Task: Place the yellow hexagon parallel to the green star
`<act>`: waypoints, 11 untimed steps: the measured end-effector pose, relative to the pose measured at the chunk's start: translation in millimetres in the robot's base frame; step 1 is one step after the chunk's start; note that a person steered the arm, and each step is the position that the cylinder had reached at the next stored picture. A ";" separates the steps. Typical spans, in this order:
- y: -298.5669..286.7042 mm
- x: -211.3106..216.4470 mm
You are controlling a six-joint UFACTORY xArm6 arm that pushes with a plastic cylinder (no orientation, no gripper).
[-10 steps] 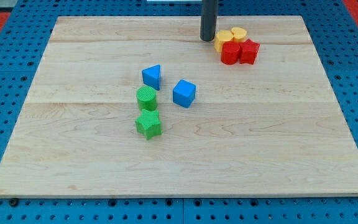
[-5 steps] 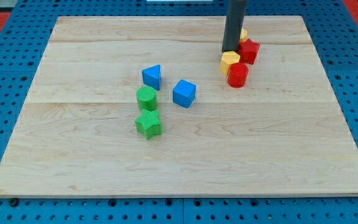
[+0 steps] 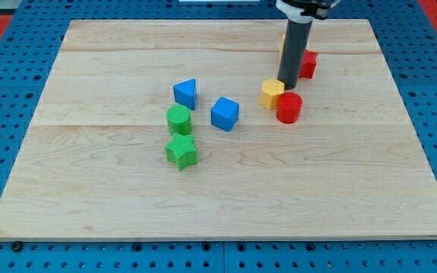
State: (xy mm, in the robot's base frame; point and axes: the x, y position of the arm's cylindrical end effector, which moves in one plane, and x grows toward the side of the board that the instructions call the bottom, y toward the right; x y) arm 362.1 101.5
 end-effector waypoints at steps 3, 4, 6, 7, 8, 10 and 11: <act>-43.9 0.1; -67.5 0.1; -57.8 30.7; -43.4 41.4; -42.6 35.7; -20.9 27.1; -15.9 34.7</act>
State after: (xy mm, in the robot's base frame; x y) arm 396.7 85.6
